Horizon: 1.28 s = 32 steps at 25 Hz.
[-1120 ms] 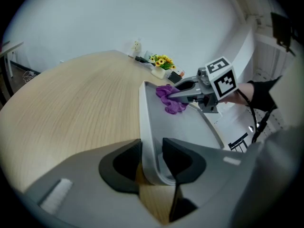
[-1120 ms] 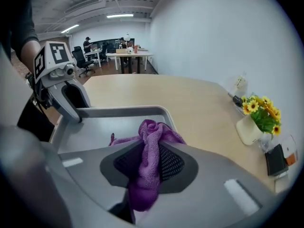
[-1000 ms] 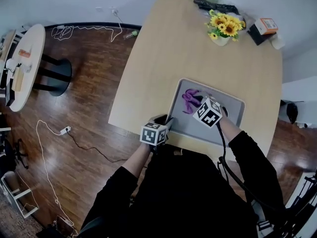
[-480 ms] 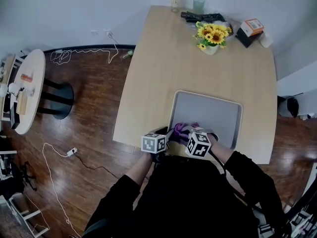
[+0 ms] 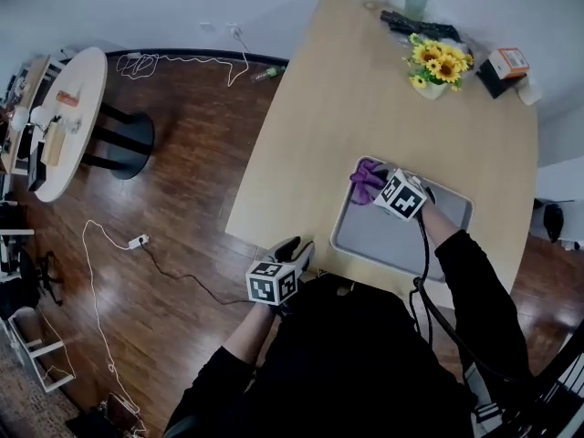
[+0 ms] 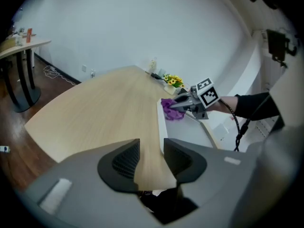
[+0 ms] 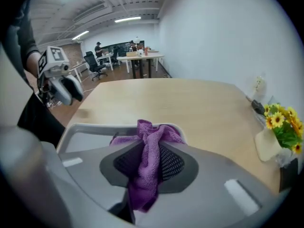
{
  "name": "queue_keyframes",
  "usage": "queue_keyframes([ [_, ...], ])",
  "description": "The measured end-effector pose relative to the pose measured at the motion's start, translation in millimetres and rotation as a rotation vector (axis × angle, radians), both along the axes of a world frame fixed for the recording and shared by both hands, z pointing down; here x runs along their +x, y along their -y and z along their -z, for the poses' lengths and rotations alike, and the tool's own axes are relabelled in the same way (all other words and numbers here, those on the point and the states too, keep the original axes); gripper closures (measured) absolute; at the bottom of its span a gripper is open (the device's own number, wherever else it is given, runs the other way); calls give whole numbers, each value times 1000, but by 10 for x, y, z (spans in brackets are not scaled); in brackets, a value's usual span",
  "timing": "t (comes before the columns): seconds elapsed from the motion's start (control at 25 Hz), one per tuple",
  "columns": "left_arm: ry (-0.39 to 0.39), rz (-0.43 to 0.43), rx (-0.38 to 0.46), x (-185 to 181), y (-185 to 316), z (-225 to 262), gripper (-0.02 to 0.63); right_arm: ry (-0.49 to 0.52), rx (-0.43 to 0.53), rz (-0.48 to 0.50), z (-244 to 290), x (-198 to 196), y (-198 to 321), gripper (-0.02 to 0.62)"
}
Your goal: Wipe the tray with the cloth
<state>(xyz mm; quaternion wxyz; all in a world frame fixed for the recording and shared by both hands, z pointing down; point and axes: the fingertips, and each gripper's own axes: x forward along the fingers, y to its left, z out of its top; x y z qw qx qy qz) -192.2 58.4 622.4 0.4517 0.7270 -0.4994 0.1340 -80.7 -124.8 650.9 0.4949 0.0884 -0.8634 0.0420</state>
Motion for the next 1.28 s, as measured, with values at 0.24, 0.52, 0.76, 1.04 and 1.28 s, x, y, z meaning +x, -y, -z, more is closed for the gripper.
queue_keyframes([
  [0.24,-17,117,-35,-260,-411,-84,466,-68,72,-68,48,-88,233,514],
  [0.52,6,82,-11,-261,-253,-45,466,-47,61,2,38,-448,-858,515],
  [0.76,44,-10,55,-51,216,187,466,18,39,110,51,-548,-1754,532],
  [1.04,205,-193,69,275,581,104,466,37,7,-15,41,-145,-1734,518],
  [1.28,360,-315,44,470,703,-174,465,24,-28,-178,36,842,-1829,518],
])
